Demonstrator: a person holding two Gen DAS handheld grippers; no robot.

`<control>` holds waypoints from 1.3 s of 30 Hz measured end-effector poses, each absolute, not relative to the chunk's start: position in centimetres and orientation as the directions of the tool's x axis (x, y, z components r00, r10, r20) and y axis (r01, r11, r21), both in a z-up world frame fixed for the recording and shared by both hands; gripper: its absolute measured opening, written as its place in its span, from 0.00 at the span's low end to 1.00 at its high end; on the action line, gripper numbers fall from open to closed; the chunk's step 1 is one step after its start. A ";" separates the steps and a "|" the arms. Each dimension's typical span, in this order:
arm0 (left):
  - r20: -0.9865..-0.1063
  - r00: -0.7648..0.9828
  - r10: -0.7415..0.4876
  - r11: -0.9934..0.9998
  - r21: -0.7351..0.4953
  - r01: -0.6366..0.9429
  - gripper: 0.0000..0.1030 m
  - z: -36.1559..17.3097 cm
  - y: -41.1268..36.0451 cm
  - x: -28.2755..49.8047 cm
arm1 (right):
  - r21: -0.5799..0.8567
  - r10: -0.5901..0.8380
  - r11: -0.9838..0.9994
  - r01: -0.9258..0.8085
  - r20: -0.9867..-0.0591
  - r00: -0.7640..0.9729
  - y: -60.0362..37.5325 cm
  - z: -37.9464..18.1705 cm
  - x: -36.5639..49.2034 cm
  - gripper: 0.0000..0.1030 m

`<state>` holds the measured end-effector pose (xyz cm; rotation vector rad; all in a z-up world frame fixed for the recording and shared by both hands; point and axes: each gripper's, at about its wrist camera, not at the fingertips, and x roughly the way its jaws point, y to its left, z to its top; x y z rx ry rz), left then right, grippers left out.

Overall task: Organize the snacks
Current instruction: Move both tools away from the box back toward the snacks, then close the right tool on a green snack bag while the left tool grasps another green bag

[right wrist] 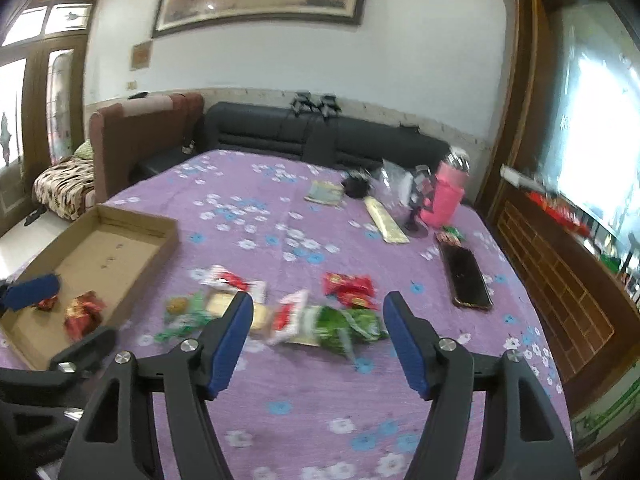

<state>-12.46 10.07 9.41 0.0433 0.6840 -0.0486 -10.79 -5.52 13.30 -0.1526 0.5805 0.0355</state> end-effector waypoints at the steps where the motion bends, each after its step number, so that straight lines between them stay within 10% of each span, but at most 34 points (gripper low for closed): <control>1: -0.638 0.768 -0.047 0.998 0.006 0.067 0.74 9.2 10.2 -12.2 | -0.104 -0.018 0.993 -0.050 -0.569 0.822 -7.4 13.3 -9.6 0.65; 11: -0.698 0.687 -0.201 0.979 -0.119 0.165 0.74 6.9 9.0 -9.0 | 0.191 0.213 0.976 -0.104 -0.747 0.629 -14.5 8.3 -2.0 0.65; 25: -0.710 0.651 -0.270 0.960 -0.149 0.236 0.74 7.0 8.0 -4.3 | 0.109 0.235 0.967 -0.231 -0.732 0.639 -9.4 6.2 -0.3 0.52; 31: -0.719 0.625 -0.304 0.950 -0.178 0.257 0.73 6.8 7.0 -2.5 | 0.119 0.264 0.956 -0.269 -0.754 0.602 -9.7 5.8 -1.0 0.18; 39: -0.726 0.581 -0.369 0.920 -0.195 0.340 0.73 6.4 3.9 -1.1 | 0.388 0.419 0.899 -0.204 -0.627 0.657 -16.5 7.9 -0.6 0.33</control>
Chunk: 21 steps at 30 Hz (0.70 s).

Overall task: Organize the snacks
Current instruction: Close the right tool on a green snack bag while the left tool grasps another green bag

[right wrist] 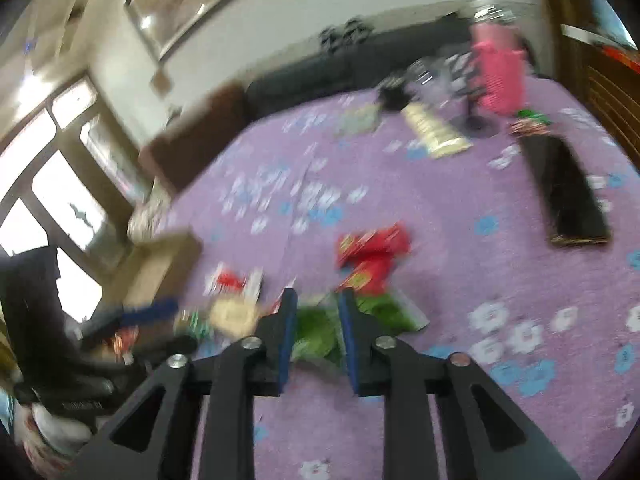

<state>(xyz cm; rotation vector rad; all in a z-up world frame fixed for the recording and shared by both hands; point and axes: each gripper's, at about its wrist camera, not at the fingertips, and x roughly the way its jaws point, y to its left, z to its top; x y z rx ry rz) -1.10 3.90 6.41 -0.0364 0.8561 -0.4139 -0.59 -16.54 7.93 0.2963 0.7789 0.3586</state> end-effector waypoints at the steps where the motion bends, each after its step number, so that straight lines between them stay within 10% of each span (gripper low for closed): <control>1: -0.722 0.572 -0.389 0.907 -0.189 0.377 0.73 6.3 2.8 -0.9 | 0.402 0.406 0.899 -0.172 -0.625 0.667 -17.3 7.6 -0.2 0.34; 14: -0.768 0.488 -0.415 0.815 -0.074 0.575 0.73 2.6 -5.6 2.5 | 0.592 0.536 0.799 -0.104 -0.624 0.568 -18.4 3.3 3.1 0.36; 17: -0.772 0.451 -0.449 0.796 -0.116 0.595 0.46 2.1 -5.8 2.5 | 0.608 0.554 0.787 -0.105 -0.621 0.555 -18.4 2.8 3.4 0.41; 21: -0.763 0.468 -0.446 0.804 -0.113 0.583 0.36 2.3 -5.8 2.0 | 0.607 0.559 0.786 -0.114 -0.619 0.551 -18.0 2.8 3.5 0.50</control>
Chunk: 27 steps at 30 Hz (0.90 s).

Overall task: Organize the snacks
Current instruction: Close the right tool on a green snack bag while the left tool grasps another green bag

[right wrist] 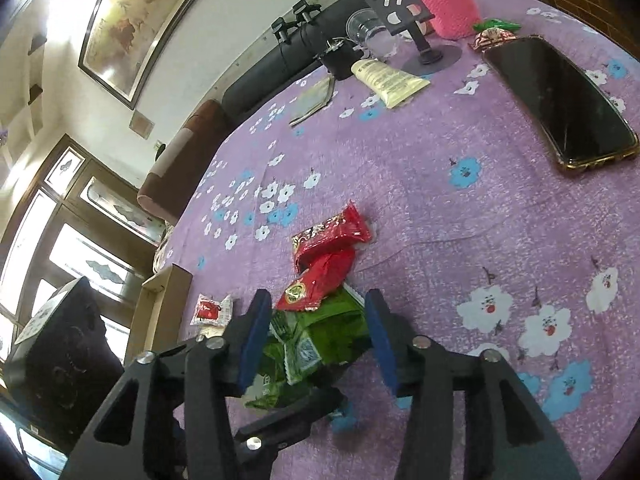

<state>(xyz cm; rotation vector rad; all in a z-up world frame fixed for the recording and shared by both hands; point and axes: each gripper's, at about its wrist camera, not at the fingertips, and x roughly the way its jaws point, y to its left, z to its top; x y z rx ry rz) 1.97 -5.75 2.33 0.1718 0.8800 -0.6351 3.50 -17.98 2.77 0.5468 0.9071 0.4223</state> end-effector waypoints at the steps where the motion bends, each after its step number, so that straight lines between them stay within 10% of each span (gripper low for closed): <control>1: -0.762 0.468 -0.448 0.807 -0.120 0.578 0.36 2.4 -5.6 1.9 | 0.605 0.560 0.787 -0.119 -0.621 0.549 -17.8 2.8 3.5 0.52; 27: -0.696 0.524 -0.491 0.848 -0.244 0.470 0.36 3.5 2.7 -6.0 | 0.075 0.214 0.962 -0.262 -0.802 0.557 -11.3 3.2 -1.5 0.63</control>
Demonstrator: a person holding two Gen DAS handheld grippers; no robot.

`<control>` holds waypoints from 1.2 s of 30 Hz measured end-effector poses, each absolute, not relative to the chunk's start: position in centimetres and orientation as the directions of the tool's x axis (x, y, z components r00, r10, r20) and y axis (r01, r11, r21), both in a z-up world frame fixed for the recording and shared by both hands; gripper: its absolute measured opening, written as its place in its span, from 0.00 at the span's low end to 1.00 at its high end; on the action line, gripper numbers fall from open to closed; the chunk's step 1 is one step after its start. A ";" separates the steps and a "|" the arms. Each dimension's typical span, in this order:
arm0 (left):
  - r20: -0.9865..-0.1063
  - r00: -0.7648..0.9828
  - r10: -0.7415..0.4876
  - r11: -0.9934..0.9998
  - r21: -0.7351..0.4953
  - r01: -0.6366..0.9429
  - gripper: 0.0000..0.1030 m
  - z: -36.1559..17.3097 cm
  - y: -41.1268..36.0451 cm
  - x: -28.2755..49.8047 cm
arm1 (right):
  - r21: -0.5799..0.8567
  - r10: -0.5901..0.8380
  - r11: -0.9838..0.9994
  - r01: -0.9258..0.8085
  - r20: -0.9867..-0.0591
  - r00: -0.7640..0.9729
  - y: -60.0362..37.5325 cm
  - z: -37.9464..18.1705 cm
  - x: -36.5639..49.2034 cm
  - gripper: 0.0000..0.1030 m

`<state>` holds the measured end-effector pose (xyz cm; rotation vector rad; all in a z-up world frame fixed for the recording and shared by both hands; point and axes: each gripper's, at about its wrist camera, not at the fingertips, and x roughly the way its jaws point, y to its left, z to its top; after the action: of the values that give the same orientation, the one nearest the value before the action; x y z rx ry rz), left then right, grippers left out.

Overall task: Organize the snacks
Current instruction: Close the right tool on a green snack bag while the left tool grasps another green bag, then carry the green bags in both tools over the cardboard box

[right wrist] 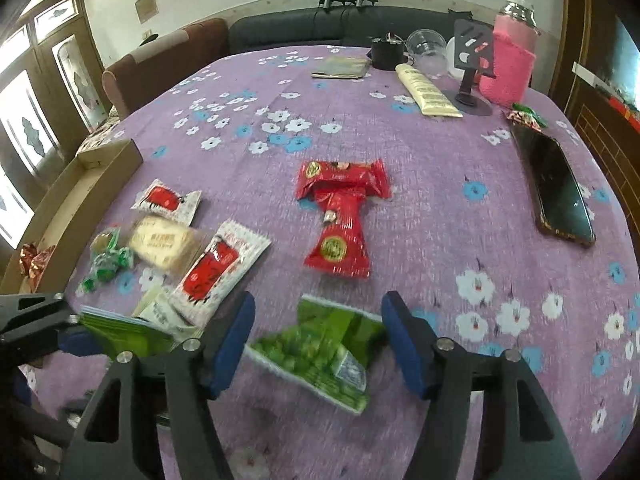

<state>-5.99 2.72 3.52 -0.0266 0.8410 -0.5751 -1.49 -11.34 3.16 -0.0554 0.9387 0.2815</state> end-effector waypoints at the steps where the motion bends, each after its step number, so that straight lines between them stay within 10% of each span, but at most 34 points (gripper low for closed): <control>1: -0.685 0.534 -0.496 0.850 -0.257 0.459 0.36 3.8 3.6 -6.5 | 0.055 0.196 0.964 -0.260 -0.807 0.557 -11.2 3.0 -1.8 0.63; 6: -0.646 0.575 -0.503 0.858 -0.295 0.420 0.36 4.8 6.9 -8.1 | 0.009 0.156 0.968 -0.251 -0.807 0.570 -10.4 3.0 -3.3 0.31; 19: -0.570 0.747 -0.341 0.935 -0.289 0.206 0.36 8.2 19.9 -11.6 | 0.119 0.285 0.948 -0.295 -0.728 0.623 -7.1 8.4 -6.3 0.30; 36: -0.706 0.699 -0.112 0.979 -0.199 -0.044 0.36 6.4 30.9 -3.2 | 0.242 0.498 0.778 -0.579 -0.800 0.334 17.3 6.5 -2.6 0.31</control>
<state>-3.21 30.89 6.35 -0.2071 0.7970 -0.0381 -2.62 17.27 6.50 -0.0921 1.0091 0.7041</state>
